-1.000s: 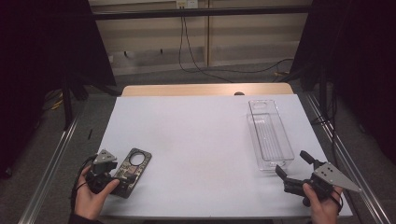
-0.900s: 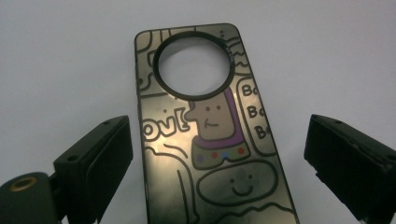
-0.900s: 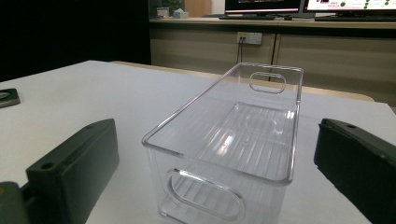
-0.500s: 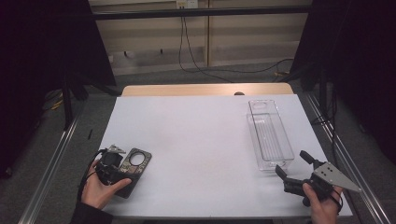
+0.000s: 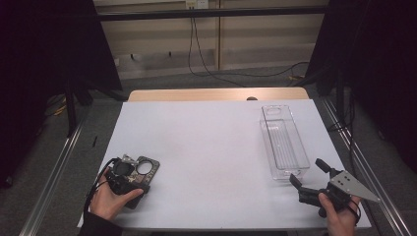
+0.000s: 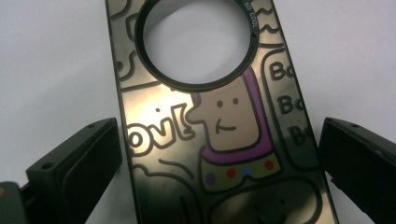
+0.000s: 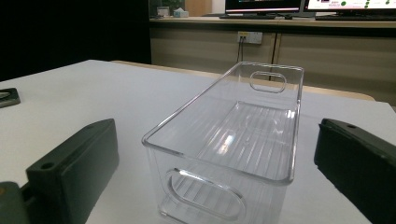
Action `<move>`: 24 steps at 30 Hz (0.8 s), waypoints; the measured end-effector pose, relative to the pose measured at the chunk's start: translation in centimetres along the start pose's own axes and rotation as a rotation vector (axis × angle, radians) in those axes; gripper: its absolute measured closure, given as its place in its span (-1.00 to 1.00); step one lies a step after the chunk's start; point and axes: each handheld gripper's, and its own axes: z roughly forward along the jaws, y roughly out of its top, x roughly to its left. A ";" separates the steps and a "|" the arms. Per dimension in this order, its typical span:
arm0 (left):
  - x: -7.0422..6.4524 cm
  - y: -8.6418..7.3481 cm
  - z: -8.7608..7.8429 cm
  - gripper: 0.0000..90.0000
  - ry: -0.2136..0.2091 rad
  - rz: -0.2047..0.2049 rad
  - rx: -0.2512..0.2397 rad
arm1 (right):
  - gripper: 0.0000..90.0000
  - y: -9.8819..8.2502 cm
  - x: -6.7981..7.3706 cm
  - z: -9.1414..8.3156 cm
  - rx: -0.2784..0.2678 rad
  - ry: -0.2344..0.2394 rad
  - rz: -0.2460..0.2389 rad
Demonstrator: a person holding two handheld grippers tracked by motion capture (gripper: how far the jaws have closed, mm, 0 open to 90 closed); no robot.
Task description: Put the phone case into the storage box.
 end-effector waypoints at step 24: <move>-0.3 0.1 -0.2 -0.83 0.017 -0.039 0.007 | -1.00 0.0 0.0 0.0 0.000 0.003 -0.001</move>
